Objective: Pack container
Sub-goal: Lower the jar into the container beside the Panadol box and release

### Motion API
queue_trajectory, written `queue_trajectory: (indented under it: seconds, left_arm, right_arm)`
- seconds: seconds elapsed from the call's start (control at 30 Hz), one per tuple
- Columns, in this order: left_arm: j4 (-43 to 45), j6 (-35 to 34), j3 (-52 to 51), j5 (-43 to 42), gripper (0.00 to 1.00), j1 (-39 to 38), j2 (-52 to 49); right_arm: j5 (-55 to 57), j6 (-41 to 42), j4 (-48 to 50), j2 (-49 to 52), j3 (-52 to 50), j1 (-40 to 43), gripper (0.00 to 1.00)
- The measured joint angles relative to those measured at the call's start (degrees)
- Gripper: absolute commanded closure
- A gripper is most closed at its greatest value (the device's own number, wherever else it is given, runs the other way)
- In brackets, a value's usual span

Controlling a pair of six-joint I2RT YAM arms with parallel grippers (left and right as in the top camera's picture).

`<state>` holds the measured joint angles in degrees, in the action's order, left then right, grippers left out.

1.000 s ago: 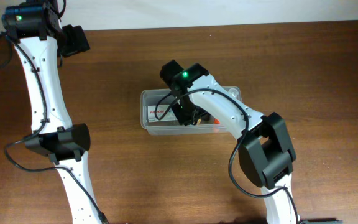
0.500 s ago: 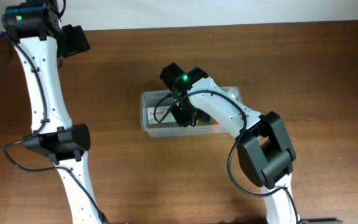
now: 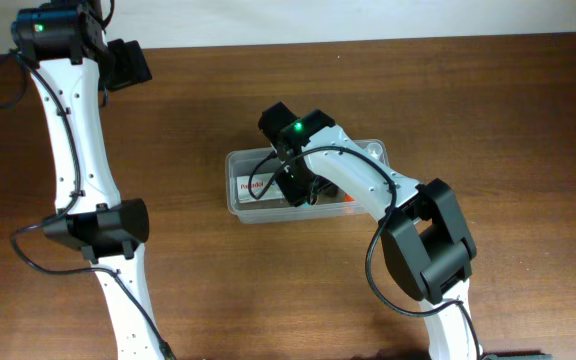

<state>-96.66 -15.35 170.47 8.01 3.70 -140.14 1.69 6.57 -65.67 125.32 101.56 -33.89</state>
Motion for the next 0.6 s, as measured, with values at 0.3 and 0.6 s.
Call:
queue_trajectory:
  seconds: [0.3, 0.6]
  left_arm:
    - [0.0, 0.0, 0.0, 0.0, 0.01, -0.11, 0.0]
    - [0.0, 0.0, 0.0, 0.0, 0.0, -0.11, 0.0]
  right_arm:
    - [-0.04, -0.2, 0.0, 0.0, 0.0, 0.0, 0.56]
    - [-0.22, -0.37, -0.04, 0.0, 0.0, 0.0, 0.56]
